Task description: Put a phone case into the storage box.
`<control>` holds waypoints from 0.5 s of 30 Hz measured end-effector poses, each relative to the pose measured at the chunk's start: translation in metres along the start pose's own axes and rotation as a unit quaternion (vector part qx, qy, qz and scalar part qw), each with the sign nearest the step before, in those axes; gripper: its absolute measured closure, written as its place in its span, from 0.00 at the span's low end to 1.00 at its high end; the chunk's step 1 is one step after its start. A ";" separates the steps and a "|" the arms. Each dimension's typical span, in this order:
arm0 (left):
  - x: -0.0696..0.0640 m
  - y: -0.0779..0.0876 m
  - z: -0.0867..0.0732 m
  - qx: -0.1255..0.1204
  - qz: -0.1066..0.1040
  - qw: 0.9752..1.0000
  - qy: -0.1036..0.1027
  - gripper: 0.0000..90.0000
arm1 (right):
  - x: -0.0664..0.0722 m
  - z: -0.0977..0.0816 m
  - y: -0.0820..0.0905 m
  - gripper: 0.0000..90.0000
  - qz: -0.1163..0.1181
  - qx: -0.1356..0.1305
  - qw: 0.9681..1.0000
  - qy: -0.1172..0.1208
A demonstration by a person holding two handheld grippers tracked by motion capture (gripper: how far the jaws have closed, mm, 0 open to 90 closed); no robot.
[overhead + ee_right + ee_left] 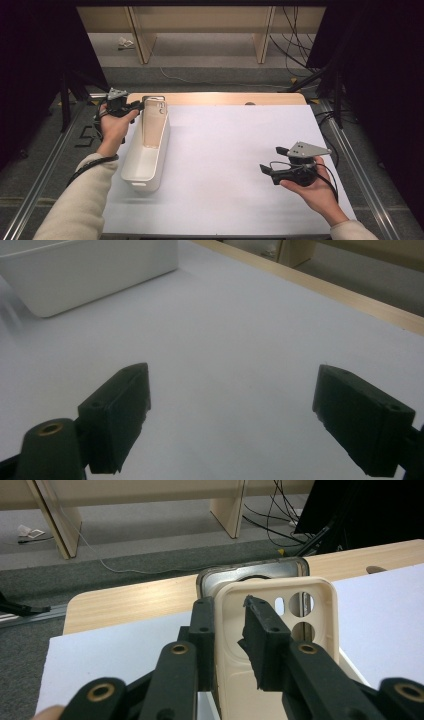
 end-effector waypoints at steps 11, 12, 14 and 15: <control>-0.006 0.018 0.007 -0.012 -0.015 1.000 -0.004 0.64 | 0.000 0.000 0.000 0.18 -0.001 0.001 1.000 0.000; -0.007 0.019 0.006 -0.010 -0.018 1.000 -0.003 0.62 | 0.000 0.000 0.000 0.18 -0.001 0.000 1.000 0.000; -0.008 0.021 0.006 -0.005 -0.022 1.000 -0.004 0.57 | 0.000 0.000 0.000 0.18 -0.001 0.001 1.000 -0.001; -0.009 0.023 0.006 -0.004 -0.022 1.000 -0.006 0.55 | 0.000 0.000 0.000 0.18 -0.001 0.001 1.000 -0.001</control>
Point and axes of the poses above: each handheld gripper's, and its own axes: y roughly backward along the jaws, z roughly out of its top, x roughly to its left, the point moved 10 cm from there along -y, roughly forward along the jaws, and after that the axes turned 4 degrees about x, right-handed, at the moved point
